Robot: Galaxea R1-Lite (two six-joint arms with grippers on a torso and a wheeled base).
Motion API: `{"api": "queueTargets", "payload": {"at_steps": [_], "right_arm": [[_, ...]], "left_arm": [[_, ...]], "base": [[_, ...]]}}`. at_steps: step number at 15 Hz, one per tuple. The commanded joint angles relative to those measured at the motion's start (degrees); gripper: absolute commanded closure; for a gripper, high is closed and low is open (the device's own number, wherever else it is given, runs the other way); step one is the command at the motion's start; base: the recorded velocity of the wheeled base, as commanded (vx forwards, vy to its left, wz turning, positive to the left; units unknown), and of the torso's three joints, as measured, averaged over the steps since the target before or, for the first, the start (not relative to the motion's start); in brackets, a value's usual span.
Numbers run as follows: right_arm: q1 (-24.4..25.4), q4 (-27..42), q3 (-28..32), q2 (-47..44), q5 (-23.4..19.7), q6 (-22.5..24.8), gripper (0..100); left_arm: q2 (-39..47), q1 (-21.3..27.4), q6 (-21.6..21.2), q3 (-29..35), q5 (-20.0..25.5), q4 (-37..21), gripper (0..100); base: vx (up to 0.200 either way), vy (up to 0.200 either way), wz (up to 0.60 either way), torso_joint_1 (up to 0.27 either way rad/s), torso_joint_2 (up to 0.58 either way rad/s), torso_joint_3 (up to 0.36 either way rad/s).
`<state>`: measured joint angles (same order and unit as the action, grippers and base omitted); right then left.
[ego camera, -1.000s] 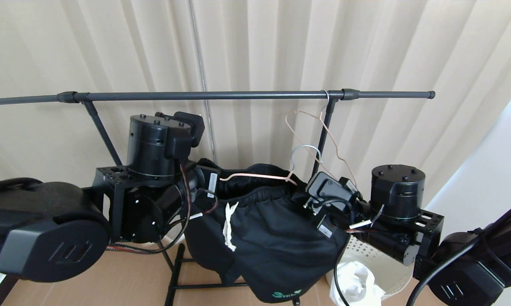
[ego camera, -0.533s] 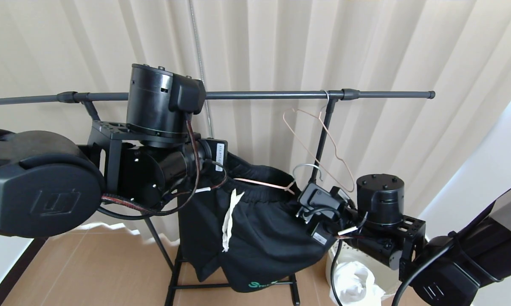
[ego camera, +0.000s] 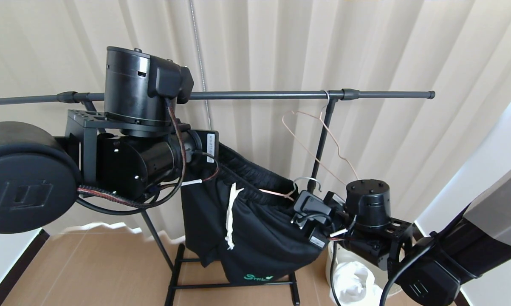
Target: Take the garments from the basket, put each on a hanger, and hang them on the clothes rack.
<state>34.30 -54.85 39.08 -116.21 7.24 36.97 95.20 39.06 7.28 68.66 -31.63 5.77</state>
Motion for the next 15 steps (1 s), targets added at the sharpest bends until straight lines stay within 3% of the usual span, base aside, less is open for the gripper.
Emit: {"api": "queueTargets", "payload": {"at_steps": [1,4,13,15], "right_arm": [[-0.5,-0.2,1.2,0.8,0.0,-0.6,100],[-0.6,-0.2,1.5,4.5,-0.1,-3.8,100],[-0.7,-0.3,1.5,7.4,0.3,-3.8,100],[-1.4,-0.5,1.7,7.4,2.3,-3.7,100]], "left_arm": [[-0.5,0.1,-0.1,-1.9,0.1,0.1,100],[0.2,0.4,-0.2,-4.4,0.3,0.1,100],[3.4,2.7,0.5,-7.5,0.3,0.1,100],[3.4,2.7,2.0,-7.4,0.3,0.0,100]], "base": [[0.0,0.0,0.0,0.0,0.0,0.0],[0.0,0.0,0.0,0.0,0.0,0.0],[0.0,0.0,0.0,0.0,0.0,0.0],[0.0,0.0,0.0,0.0,0.0,0.0]]}}
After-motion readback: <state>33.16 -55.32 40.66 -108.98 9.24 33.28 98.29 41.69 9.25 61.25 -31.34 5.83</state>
